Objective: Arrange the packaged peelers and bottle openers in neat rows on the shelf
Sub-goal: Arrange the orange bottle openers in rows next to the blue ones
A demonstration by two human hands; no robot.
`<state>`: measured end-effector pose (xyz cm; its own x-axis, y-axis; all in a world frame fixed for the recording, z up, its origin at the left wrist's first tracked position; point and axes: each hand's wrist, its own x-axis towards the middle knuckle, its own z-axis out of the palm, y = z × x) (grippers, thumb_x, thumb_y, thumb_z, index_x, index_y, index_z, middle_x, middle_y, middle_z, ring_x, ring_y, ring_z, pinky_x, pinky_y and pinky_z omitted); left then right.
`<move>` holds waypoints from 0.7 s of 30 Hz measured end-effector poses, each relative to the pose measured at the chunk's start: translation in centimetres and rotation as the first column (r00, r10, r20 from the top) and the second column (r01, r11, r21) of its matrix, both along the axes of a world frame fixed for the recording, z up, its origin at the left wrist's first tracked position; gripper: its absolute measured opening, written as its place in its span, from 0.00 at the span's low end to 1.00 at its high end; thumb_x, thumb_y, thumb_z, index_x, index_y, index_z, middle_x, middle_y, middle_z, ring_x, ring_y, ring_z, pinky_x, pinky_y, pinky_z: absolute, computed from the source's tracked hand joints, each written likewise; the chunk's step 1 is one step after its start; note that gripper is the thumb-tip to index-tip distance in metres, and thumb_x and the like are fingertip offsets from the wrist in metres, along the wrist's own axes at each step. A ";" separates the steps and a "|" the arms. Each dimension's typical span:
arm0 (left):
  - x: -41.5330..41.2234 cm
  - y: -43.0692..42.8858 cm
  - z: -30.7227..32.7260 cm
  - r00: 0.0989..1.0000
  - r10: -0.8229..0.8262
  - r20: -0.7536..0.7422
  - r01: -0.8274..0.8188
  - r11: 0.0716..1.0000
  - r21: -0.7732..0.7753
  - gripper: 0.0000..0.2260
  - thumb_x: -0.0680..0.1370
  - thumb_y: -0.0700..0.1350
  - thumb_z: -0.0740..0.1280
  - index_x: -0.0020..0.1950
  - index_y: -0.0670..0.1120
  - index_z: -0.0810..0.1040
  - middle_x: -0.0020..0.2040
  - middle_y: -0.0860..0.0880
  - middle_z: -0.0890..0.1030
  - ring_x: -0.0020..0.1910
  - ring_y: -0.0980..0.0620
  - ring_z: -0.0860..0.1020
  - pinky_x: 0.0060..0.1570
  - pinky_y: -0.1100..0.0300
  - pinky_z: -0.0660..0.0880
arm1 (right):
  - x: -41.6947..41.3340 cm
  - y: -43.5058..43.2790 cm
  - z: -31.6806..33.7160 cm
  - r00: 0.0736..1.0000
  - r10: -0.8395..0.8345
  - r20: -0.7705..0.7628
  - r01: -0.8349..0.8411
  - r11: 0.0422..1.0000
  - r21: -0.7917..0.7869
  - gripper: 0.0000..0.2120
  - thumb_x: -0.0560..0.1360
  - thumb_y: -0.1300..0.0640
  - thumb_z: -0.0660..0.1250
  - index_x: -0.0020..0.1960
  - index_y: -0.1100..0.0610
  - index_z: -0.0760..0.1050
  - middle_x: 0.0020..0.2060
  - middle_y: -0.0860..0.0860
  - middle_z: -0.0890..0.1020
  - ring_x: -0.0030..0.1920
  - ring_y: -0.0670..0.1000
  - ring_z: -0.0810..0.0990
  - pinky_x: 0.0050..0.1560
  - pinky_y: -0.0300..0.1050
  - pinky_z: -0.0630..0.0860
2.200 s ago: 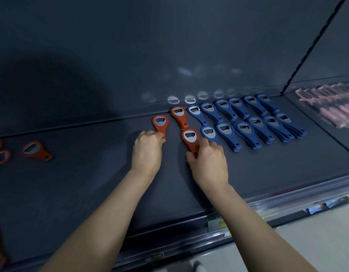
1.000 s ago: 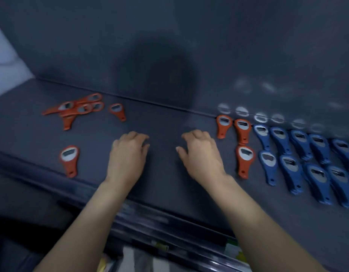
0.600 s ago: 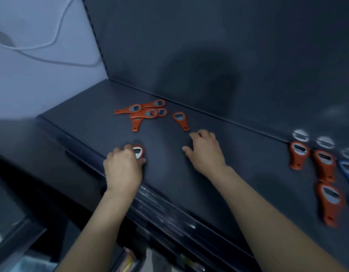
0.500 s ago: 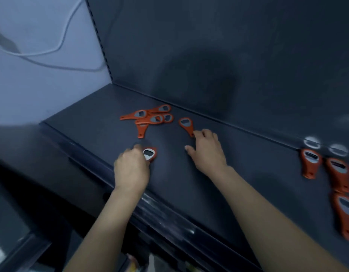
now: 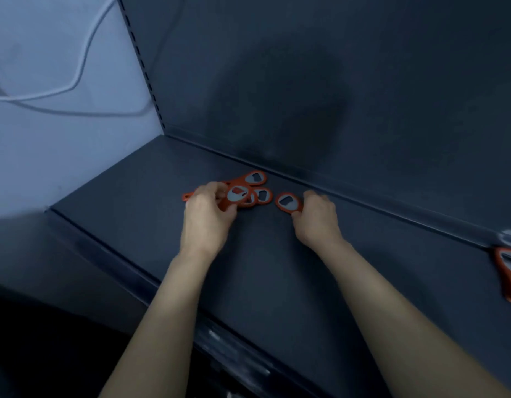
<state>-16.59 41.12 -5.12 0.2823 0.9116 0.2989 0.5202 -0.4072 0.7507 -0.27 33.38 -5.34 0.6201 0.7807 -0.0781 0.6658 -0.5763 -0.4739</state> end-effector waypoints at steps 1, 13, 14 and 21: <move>0.0 1.0 -0.1 1.000 0.001 -0.022 -0.001 1.000 -0.017 0.13 0.71 0.37 0.70 0.55 0.44 0.78 0.48 0.46 0.81 0.46 0.48 0.80 0.48 0.51 0.77 | 0.1 0.3 0.1 1.000 -0.008 -0.024 0.007 1.000 -0.023 0.07 0.75 0.62 0.64 0.53 0.61 0.71 0.56 0.62 0.74 0.58 0.60 0.71 0.55 0.49 0.70; -0.8 6.3 -1.8 0.840 -0.235 -0.489 0.159 0.969 -0.191 0.41 0.68 0.64 0.70 0.75 0.51 0.58 0.75 0.46 0.58 0.75 0.48 0.52 0.73 0.51 0.43 | -1.1 5.1 0.1 0.985 0.069 -0.156 -0.037 0.978 0.203 0.08 0.80 0.54 0.57 0.51 0.59 0.70 0.57 0.57 0.74 0.61 0.57 0.67 0.63 0.53 0.66; -0.9 6.4 -1.9 0.836 -0.245 -0.490 0.183 0.968 -0.172 0.39 0.70 0.62 0.69 0.75 0.50 0.58 0.75 0.46 0.59 0.74 0.48 0.53 0.73 0.51 0.44 | -1.3 5.8 -0.1 0.983 0.111 -0.144 -0.078 0.973 0.216 0.08 0.79 0.54 0.58 0.51 0.59 0.70 0.57 0.56 0.74 0.62 0.56 0.67 0.62 0.52 0.66; -2.0 6.0 -1.8 0.817 -0.293 -0.497 0.240 0.956 -0.168 0.30 0.78 0.53 0.63 0.76 0.46 0.57 0.75 0.47 0.59 0.74 0.49 0.55 0.73 0.52 0.46 | -1.7 7.4 -1.1 0.948 0.306 -0.085 -0.278 0.930 0.240 0.16 0.78 0.57 0.58 0.66 0.55 0.69 0.62 0.53 0.74 0.64 0.54 0.69 0.68 0.51 0.61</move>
